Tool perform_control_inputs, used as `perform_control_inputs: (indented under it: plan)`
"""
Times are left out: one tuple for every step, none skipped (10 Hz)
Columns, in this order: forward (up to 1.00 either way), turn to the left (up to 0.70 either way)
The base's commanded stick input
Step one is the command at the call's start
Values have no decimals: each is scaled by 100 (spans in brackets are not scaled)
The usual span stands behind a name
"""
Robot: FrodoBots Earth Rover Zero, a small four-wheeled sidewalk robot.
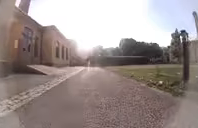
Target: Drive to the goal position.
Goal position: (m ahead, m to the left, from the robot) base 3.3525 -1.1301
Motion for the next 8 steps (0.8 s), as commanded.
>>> perform_control_inputs:
  plan:
    - [44, 2]
    - [44, 2]
    - [44, 2]
    - [44, 2]
    - [44, 2]
    - [44, 2]
    - [44, 2]
    - [44, 2]
